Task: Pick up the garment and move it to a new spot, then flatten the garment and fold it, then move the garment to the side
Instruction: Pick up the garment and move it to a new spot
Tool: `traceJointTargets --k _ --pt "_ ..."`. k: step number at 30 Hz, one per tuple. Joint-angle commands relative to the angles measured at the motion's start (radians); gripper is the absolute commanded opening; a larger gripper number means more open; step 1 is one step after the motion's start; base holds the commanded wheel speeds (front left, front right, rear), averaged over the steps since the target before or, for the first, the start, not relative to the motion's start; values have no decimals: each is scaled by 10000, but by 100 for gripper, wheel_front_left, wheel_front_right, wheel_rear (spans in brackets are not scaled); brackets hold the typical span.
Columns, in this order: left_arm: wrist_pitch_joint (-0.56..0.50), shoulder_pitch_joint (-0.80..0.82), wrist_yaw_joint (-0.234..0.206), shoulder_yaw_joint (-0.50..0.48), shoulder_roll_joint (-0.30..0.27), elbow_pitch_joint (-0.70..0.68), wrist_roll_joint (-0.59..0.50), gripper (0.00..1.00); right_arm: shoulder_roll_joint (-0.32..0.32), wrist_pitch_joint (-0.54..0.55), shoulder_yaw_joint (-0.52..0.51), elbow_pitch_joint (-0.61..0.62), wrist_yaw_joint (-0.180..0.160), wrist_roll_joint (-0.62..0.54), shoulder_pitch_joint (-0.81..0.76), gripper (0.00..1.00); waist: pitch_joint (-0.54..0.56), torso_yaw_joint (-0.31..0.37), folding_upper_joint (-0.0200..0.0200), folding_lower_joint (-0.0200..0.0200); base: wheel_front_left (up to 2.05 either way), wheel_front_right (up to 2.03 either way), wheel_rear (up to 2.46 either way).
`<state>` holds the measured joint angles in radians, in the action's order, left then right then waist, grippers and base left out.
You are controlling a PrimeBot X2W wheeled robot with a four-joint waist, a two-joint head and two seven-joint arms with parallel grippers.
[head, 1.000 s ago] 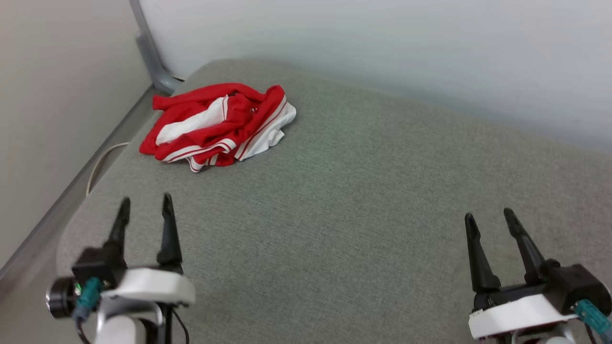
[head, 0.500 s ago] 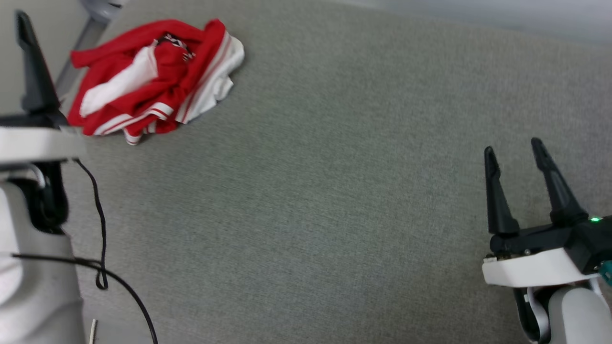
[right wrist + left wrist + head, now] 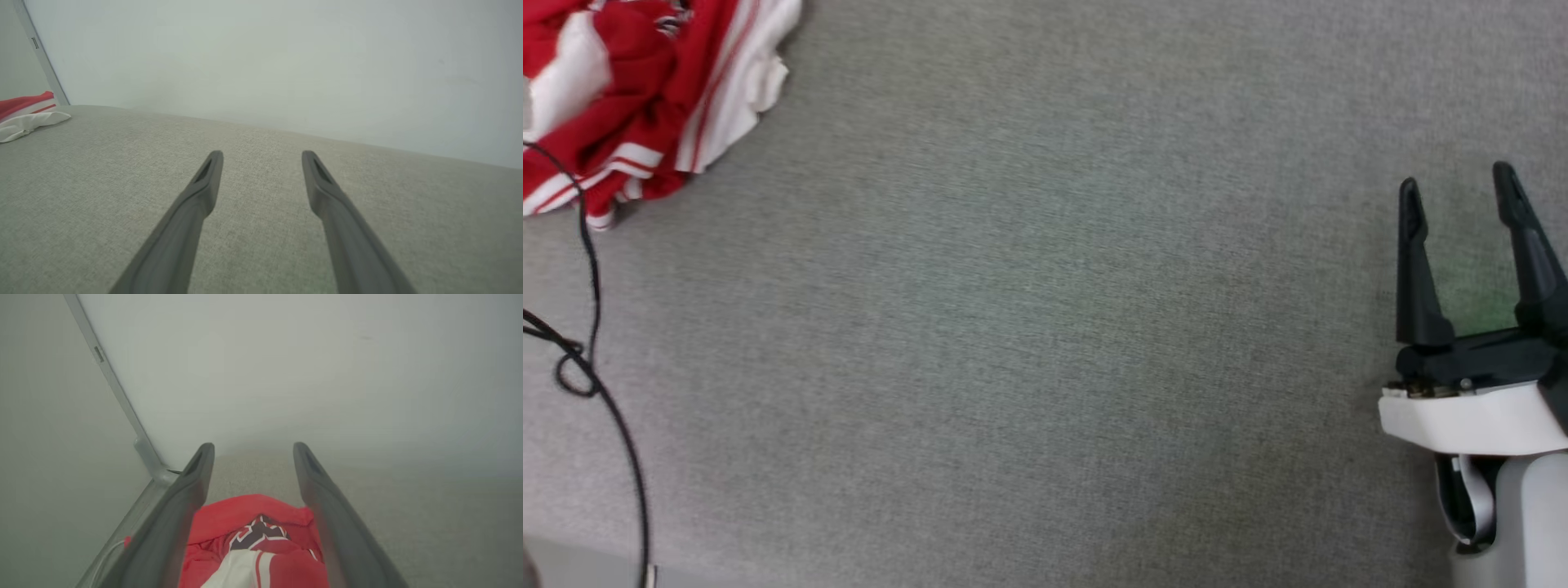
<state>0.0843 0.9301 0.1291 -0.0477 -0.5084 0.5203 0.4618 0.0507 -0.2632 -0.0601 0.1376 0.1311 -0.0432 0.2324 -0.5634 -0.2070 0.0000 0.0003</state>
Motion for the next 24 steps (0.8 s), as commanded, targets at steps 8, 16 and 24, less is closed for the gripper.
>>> traceJointTargets --k 8,16,24 --pt "-4148 833 -3 1341 -1100 1269 3118 100 -10 -25 -84 242 -7 -97 419 100 -680 509 0 -3 0 0 0" --pt "-7891 860 -2 2579 -1708 2463 5019 100 -11 -25 -89 370 -7 -103 626 100 -1128 777 0 -3 0 0 0" --pt "-8295 719 -15 3443 -1572 3063 5227 100 -11 -25 -90 344 -7 -53 743 100 -1295 884 0 -3 0 0 0"
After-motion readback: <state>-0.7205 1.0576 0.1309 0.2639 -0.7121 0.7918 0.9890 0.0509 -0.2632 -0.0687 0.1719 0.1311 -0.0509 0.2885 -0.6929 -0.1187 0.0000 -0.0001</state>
